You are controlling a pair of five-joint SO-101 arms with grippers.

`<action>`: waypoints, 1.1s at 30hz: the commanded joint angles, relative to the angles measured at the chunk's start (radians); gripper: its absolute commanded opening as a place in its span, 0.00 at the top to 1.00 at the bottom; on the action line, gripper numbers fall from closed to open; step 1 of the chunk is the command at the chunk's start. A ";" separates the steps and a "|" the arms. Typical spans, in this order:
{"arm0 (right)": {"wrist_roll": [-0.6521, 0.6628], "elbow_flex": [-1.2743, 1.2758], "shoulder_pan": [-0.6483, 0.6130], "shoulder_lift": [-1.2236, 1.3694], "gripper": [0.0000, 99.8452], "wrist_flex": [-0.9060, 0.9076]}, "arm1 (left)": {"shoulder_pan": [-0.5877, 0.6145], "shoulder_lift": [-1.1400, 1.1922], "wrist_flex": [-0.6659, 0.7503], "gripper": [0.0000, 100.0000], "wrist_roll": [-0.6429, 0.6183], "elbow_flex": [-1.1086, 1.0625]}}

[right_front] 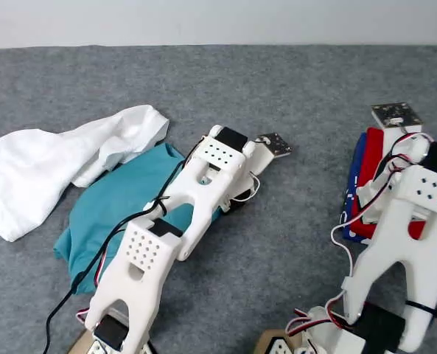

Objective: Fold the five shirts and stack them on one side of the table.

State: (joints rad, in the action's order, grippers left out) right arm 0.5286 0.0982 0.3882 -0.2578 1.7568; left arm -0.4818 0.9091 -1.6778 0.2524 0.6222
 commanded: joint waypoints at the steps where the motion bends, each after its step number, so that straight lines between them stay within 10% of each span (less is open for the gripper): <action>1: -0.003 -0.011 0.010 -0.036 0.99 0.038 | 0.000 -0.003 -0.048 1.00 0.003 0.051; 23: -0.003 -0.012 0.001 -0.038 0.99 0.031 | 0.098 -0.967 -0.075 1.00 -0.025 0.228; 33: -0.011 -0.011 -0.243 -0.031 0.99 0.031 | 0.282 -1.249 -0.077 1.00 0.087 0.136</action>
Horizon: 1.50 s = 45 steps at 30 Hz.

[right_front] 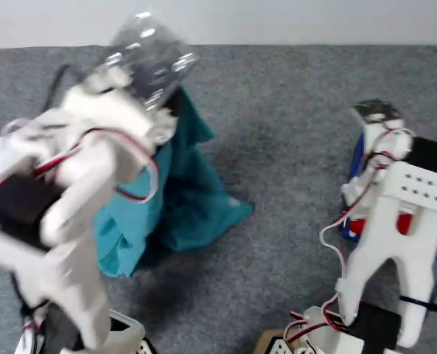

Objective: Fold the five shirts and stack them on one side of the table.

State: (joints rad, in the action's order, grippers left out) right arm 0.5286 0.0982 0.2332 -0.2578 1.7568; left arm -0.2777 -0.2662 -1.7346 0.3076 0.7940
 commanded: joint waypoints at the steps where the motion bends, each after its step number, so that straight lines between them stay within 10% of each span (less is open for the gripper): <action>1: -0.011 -0.011 -0.119 -0.028 0.99 0.030 | 0.118 -0.097 -0.020 1.00 0.041 -0.068; 15: -0.011 -0.006 -0.341 -0.018 0.99 0.030 | 0.661 -0.281 -0.015 1.00 0.110 -0.498; 35: -0.012 -0.006 -0.340 0.058 0.99 0.035 | 0.437 -0.338 0.356 1.00 0.025 -0.168; 45: -0.011 -0.011 -0.427 0.058 0.99 0.031 | 0.701 -0.347 0.232 1.00 0.025 -0.487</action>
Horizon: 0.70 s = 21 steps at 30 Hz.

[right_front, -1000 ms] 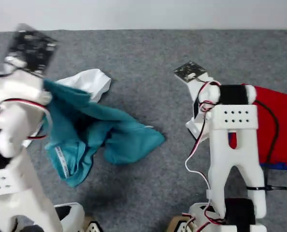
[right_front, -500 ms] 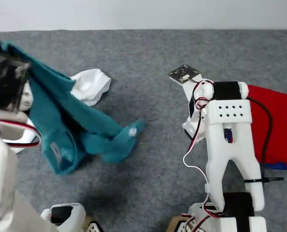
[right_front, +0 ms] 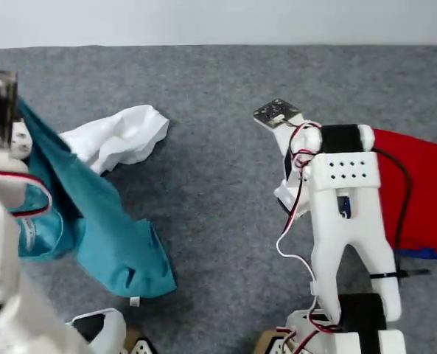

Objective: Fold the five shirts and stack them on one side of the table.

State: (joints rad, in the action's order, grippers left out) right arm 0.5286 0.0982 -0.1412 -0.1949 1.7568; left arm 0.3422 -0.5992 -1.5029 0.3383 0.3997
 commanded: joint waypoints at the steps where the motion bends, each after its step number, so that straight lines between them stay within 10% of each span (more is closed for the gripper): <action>1: -0.011 -0.011 -0.084 -0.005 0.99 0.030 | 0.117 -0.014 0.003 1.00 -0.006 -0.134; 21: -0.015 -0.015 -0.684 0.111 0.95 -0.213 | 0.489 -0.015 0.089 1.00 -0.006 -0.582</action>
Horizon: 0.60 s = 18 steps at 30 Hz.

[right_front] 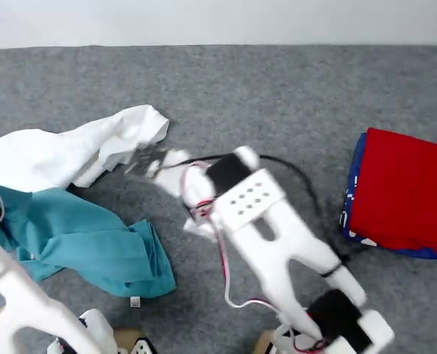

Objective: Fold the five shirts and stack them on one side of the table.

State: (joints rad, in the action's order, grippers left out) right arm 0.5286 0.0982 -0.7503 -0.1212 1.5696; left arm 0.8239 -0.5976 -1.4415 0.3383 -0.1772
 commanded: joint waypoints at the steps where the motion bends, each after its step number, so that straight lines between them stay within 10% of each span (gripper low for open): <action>1: -0.031 -0.028 -0.102 0.065 0.92 -0.022 | 0.008 -0.017 0.029 1.00 -0.006 -0.013; 18: -0.132 -0.460 -0.355 0.453 0.78 0.050 | 0.066 -0.015 0.109 1.00 -0.008 -0.157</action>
State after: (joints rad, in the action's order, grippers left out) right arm 0.4074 -0.2885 -1.0648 0.3237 1.6141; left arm 0.8869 -0.5961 -1.3556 0.3383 -0.3383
